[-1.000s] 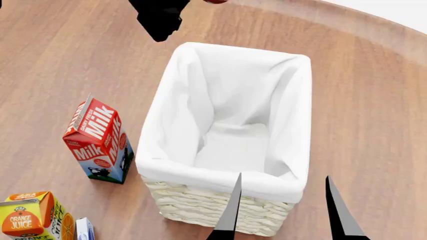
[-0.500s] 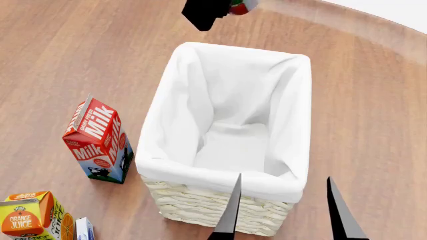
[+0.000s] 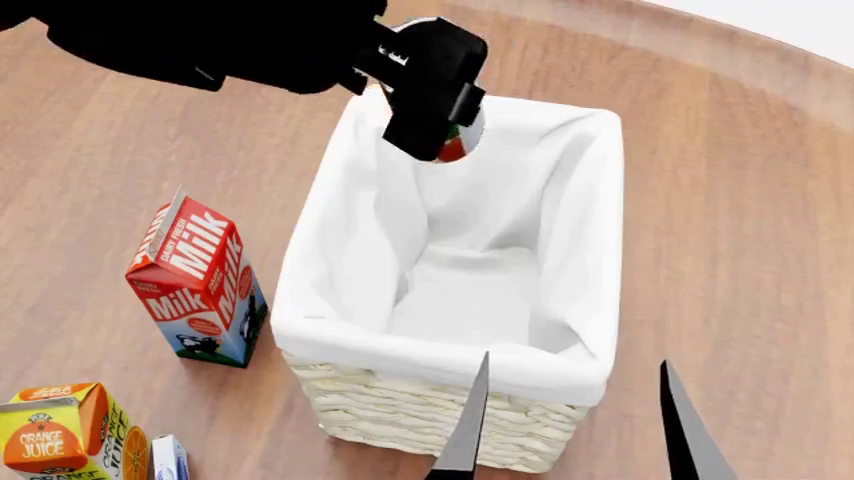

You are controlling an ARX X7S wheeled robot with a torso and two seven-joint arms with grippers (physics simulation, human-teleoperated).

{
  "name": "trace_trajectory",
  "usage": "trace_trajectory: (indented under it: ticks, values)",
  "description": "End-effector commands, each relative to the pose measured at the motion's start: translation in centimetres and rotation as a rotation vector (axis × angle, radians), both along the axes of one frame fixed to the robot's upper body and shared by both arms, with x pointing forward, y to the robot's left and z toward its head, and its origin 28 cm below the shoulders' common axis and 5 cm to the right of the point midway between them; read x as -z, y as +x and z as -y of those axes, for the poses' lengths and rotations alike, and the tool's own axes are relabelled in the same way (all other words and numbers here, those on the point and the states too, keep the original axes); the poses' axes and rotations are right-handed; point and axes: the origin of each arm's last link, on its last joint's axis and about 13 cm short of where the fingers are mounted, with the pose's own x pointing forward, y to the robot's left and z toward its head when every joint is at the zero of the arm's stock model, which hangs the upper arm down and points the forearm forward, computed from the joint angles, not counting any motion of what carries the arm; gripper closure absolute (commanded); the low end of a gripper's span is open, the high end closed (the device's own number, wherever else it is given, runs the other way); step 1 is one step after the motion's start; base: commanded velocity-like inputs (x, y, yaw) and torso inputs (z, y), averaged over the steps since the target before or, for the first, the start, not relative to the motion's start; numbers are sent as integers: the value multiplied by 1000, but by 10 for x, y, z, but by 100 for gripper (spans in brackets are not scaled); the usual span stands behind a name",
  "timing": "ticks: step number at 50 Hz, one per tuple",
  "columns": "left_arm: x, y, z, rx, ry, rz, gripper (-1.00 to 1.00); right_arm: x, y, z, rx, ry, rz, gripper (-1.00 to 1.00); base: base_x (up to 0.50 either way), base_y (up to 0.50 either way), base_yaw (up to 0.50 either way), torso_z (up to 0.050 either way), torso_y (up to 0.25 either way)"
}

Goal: Pick up the tomato sauce, and put it in the basket.

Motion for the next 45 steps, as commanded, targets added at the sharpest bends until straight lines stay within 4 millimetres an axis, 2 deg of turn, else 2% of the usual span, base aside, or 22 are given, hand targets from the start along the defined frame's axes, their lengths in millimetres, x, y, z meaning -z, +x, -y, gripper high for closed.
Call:
trace_trajectory:
  ticks: [1,9,19,45]
  values:
    - [17,-1,7,-66,-13,-88,100,0,-2,0,1,3,2,-100,0,0,0,0,0]
    - [30,1,10,-86,-40,-138,100,0,-5,2,7,6,9,-100,0,0,0,0,0]
    - [32,1,11,-100,-74,-165,100,-2,-5,1,6,6,11,-100,0,0,0,0,0]
    - [53,-4,25,-72,-71,-202,100,-3,-5,1,11,3,17,-100,0,0,0,0,0]
